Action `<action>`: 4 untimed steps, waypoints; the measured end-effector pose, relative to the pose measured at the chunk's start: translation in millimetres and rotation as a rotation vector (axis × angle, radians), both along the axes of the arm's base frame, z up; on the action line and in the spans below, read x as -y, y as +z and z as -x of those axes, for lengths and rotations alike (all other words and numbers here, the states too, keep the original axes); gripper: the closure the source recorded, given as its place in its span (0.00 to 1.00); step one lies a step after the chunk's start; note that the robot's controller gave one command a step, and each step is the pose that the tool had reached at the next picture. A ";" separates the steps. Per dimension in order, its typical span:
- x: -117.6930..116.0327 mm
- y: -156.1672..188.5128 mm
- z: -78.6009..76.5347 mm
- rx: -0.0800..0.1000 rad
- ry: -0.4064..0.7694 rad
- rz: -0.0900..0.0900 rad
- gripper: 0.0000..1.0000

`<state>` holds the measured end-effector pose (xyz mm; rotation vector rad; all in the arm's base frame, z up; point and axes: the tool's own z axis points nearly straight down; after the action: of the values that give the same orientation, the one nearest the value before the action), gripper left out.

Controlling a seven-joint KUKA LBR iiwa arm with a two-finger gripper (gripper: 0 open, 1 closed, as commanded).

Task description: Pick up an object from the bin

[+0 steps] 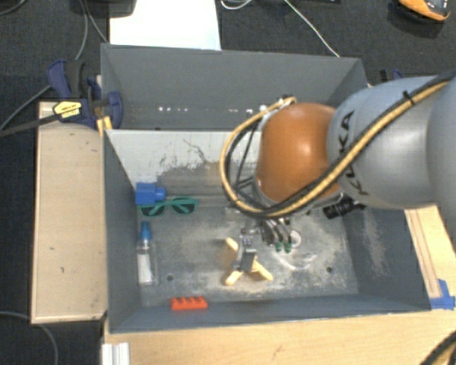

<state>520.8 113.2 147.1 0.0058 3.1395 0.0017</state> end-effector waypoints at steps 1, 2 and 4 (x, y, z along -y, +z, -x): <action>29.2 -76.7 22.2 -0.012 -0.250 0.000 0.00; 31.8 -23.2 16.4 0.002 -0.188 -0.001 0.00; 13.3 -76.9 25.9 0.000 -0.298 -0.002 0.00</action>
Offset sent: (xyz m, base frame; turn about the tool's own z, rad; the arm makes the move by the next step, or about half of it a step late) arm -0.0171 -0.0318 -0.0235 0.1858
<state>494.9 100.0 70.2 0.4715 3.1043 0.0039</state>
